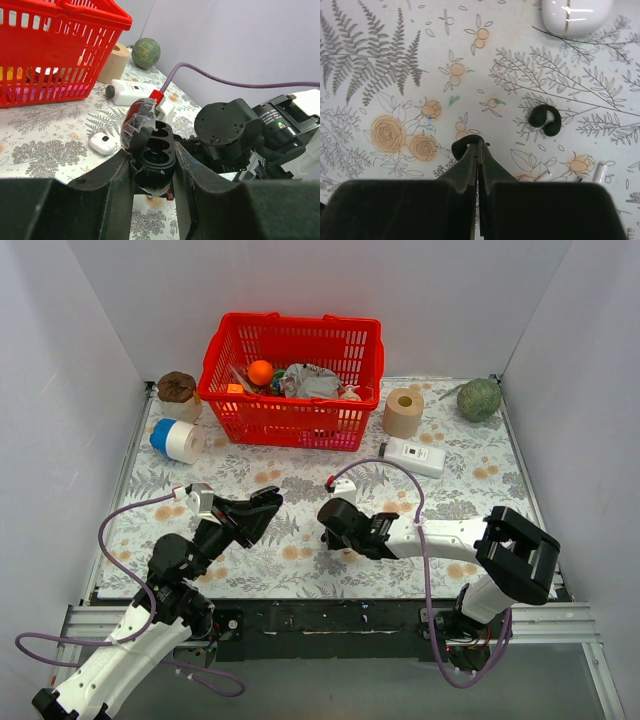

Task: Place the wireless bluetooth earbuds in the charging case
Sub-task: Pick up the earbud from the center of the board.

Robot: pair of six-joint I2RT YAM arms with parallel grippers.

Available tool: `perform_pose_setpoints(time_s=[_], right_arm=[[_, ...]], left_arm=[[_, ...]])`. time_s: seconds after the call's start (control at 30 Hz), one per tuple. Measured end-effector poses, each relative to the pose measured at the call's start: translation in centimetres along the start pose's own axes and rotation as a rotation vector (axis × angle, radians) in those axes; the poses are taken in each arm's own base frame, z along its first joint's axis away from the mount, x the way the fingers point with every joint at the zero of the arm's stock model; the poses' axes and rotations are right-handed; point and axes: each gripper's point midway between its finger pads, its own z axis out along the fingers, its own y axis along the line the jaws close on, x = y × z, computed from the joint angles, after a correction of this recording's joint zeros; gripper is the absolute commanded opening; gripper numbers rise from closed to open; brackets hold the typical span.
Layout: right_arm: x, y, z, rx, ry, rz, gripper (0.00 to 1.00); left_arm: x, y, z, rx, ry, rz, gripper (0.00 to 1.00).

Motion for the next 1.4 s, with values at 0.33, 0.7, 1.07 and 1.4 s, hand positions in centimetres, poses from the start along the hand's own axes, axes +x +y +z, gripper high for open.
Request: perform_pose_setpoints(time_s=[0.33, 0.7, 1.07, 1.4], right_arm=[[0.9, -1.3, 1.5, 0.148, 0.045, 0.146, 0.48], [-0.9, -1.3, -1.4, 0.086, 0.035, -0.045, 0.50], [-2.7, -0.9, -1.2, -0.121, 0.043, -0.433, 0.54], [-1.4, -2.3, 0.5, -0.128, 0.113, -0.526, 0.55]], left_arm=[[0.3, 0.2, 0.1, -0.011, 0.011, -0.008, 0.00], [0.4, 0.4, 0.1, -0.019, 0.016, -0.009, 0.00], [0.6, 0.5, 0.1, -0.025, 0.022, -0.010, 0.00], [1.1, 0.9, 0.3, -0.036, 0.043, -0.013, 0.00]])
